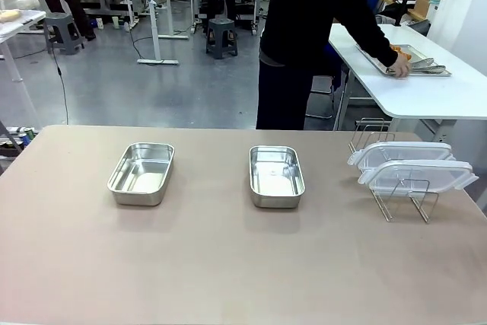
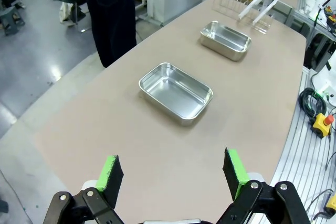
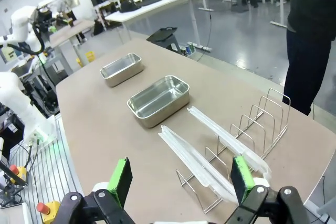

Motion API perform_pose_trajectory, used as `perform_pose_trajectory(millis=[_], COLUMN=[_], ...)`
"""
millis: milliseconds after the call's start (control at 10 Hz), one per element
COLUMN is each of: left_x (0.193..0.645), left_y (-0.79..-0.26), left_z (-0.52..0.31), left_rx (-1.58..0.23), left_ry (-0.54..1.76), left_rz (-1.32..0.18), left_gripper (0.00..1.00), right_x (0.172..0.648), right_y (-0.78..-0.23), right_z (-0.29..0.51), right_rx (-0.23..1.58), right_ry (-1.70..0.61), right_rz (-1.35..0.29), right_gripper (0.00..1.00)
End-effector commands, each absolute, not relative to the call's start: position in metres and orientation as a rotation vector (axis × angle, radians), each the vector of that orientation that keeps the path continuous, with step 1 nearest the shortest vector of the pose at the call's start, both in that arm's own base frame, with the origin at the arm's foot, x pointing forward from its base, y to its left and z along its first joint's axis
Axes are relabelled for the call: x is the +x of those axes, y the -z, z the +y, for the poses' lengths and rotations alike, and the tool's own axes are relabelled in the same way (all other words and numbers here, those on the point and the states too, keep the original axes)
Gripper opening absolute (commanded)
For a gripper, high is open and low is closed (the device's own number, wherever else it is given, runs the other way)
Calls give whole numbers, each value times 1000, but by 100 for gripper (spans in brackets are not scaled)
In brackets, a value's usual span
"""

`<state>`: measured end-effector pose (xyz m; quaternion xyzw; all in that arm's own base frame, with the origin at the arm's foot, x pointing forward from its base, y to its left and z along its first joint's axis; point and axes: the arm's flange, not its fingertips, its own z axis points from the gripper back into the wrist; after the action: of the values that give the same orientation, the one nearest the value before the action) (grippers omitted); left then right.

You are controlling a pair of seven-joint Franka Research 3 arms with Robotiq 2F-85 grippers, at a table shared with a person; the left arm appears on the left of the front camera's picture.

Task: Place the bread in airtight containers.
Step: Lift both Airtight Container.

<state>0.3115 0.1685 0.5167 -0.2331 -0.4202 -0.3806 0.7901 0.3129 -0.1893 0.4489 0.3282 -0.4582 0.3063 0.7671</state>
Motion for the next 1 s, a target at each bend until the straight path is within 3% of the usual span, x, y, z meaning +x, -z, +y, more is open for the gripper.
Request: perform_pose_trajectory(millis=[0,900], left_x=[313,313], left_y=[-518,-518], left_z=[170,170], left_rx=[-511,-511], left_ry=[835,835], left_rz=[-932,-932], left_gripper=[100,100], right_x=[317,317], right_y=[-450,-450], right_z=[-191,-191], right_rx=[709,709], right_ry=[-685,-685], right_rz=[-1032,-1032], right_gripper=[100,100])
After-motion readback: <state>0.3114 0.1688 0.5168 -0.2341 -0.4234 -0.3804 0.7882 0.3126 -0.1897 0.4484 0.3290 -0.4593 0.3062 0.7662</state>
